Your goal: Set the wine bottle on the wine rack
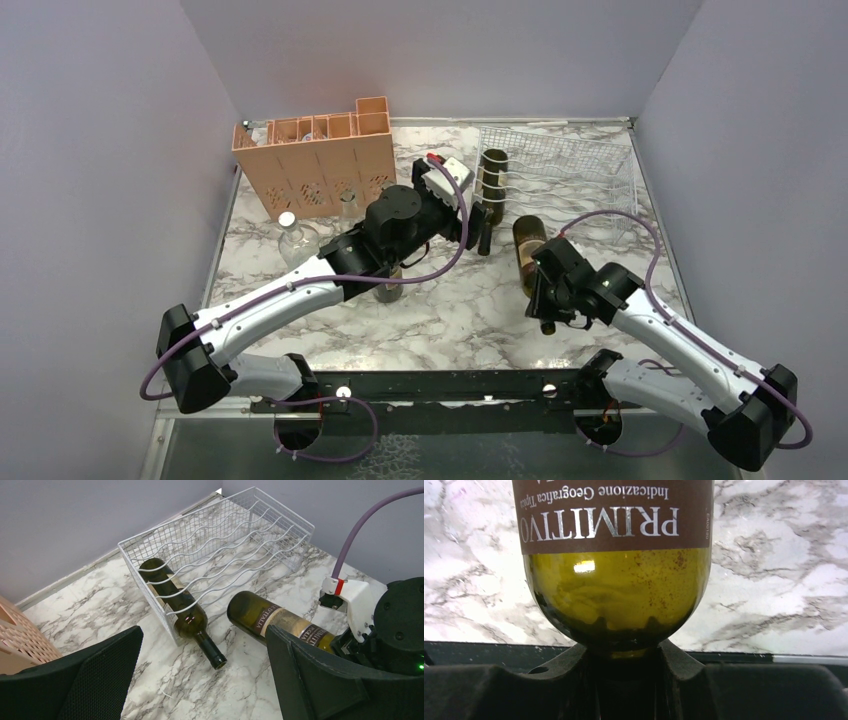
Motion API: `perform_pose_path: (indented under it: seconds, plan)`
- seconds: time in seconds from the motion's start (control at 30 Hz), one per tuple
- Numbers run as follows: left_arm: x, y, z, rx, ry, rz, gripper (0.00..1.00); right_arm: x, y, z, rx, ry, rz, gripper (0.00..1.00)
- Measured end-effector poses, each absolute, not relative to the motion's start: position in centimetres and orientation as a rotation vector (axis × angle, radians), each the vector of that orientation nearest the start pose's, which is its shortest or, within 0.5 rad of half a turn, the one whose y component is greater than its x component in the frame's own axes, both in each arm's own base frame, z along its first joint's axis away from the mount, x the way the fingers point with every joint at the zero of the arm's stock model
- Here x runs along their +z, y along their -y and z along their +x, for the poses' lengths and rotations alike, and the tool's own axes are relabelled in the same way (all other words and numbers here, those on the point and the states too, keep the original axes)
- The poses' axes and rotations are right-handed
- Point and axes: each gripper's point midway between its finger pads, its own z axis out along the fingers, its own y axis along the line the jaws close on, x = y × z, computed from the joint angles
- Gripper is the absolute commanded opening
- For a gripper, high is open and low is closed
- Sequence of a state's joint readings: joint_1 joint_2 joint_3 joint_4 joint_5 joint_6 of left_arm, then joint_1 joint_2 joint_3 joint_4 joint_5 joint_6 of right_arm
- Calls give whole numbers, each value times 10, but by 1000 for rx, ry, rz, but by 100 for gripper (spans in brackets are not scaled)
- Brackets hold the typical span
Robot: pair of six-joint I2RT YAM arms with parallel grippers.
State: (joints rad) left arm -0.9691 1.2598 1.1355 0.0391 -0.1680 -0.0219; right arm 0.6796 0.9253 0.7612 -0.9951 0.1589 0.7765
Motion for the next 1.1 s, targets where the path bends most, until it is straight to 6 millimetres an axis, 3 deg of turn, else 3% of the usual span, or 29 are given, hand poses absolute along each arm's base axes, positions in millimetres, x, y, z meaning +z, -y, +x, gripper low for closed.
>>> perform_pose_path:
  seconds: [0.3,0.67,0.87,1.1]
  plan:
    - [339,334,263,-622,-1542,646,99,86,-135,167,222,-2699,210,1]
    - [338,331,261,-621,-1545,648,99,74,-133,192,138,-2636,240,1]
    - [336,333,258,-640,-1554,655,99,63,-132,217,106,-2605,245,1]
    - [336,337,252,-692,-1560,663,99,52,-119,263,135,-2564,252,1]
